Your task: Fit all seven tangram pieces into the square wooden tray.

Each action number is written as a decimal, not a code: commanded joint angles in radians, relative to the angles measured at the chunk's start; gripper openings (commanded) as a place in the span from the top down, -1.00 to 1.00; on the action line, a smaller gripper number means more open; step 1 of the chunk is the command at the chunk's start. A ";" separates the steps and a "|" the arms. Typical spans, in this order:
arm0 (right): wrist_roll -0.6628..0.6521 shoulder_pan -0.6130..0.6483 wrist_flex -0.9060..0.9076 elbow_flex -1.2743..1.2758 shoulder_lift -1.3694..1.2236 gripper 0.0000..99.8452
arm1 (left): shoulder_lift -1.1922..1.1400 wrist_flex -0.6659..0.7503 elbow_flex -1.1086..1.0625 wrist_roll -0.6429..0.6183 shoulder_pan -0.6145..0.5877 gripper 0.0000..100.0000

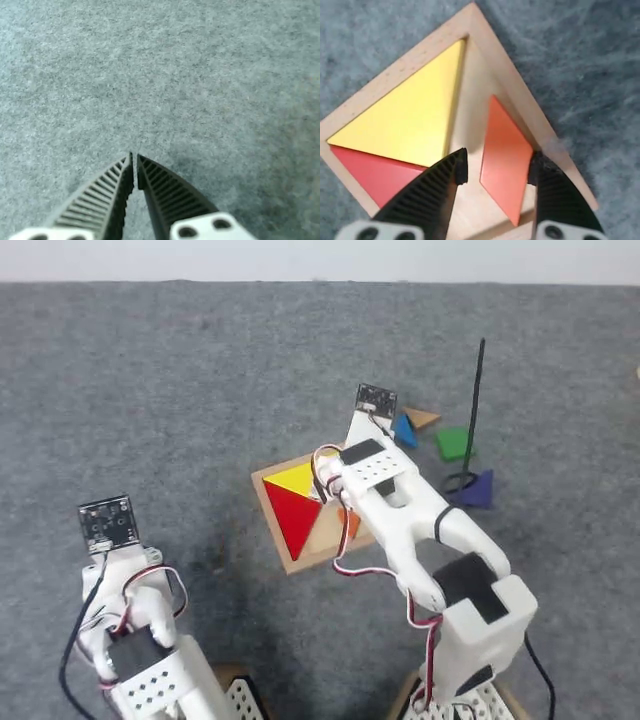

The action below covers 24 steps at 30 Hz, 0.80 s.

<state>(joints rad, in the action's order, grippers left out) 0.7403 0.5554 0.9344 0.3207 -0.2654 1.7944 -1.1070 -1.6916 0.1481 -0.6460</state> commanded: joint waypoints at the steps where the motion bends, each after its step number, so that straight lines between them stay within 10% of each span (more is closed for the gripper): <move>1: 0.015 -0.022 0.076 -0.046 -0.073 0.61 | 0.005 -0.008 0.007 0.011 0.002 0.97; 7: 0.032 -0.085 0.110 -0.057 -0.073 1.00 | 0.005 -0.008 0.007 0.011 0.002 0.97; 24: -0.126 -0.137 0.189 -0.037 0.237 0.99 | 0.005 -0.008 0.007 0.011 0.005 0.97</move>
<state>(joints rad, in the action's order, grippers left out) 0.6774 0.4419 1.0925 0.2931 -0.1887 1.7944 -1.1070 -1.6916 0.1481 -0.6460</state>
